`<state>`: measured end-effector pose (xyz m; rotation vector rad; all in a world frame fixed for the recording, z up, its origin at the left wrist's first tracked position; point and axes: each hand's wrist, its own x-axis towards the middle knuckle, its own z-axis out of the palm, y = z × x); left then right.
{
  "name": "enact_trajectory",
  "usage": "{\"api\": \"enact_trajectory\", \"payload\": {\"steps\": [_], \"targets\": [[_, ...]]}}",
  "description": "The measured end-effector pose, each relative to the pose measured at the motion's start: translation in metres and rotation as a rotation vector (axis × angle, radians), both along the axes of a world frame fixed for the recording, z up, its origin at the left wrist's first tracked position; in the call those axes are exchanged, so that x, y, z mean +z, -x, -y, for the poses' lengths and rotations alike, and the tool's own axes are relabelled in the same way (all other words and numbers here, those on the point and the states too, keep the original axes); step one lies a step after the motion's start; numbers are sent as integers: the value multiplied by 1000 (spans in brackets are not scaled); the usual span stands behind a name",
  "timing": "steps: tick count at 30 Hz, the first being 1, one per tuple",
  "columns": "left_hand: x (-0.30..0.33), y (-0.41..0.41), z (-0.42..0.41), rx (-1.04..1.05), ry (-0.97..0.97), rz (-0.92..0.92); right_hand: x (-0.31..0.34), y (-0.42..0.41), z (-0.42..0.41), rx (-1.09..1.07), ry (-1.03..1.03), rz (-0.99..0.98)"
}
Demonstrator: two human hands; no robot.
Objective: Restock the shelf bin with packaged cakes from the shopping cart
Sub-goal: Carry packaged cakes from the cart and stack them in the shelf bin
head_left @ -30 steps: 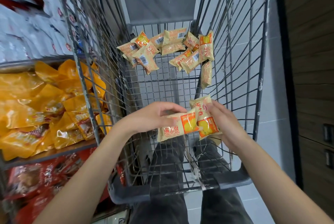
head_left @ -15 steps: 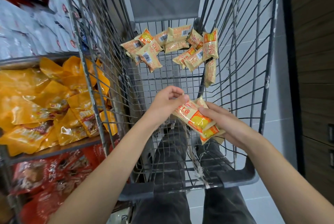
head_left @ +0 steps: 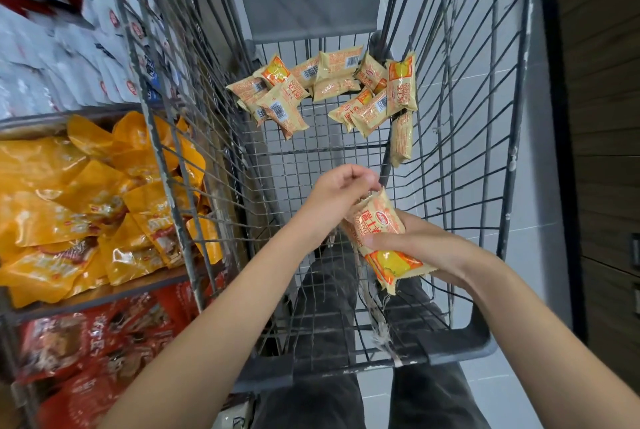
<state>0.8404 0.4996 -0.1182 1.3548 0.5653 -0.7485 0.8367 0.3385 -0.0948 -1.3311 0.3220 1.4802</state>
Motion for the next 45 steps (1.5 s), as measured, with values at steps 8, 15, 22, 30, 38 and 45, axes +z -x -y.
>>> {"api": "enact_trajectory", "payload": {"steps": [8, 15, 22, 30, 38, 45], "targets": [[-89, -88, -5, -50, -502, 89, -15, 1, 3, -223, 252, 69], [-169, -142, 1, -437, -783, 139, -31, 5, 2, -338, 327, 79], [-195, -149, 3, -440, -853, 10, -38, 14, -6, -317, 327, 61], [-179, -130, -4, -455, -678, -145, -31, 14, -11, -315, 347, 53], [-130, -44, -12, -102, -497, -183, -4, 22, -15, -287, 320, 99], [-32, 31, -26, 13, -463, -124, 41, 29, -9, -206, 263, 189]]}}
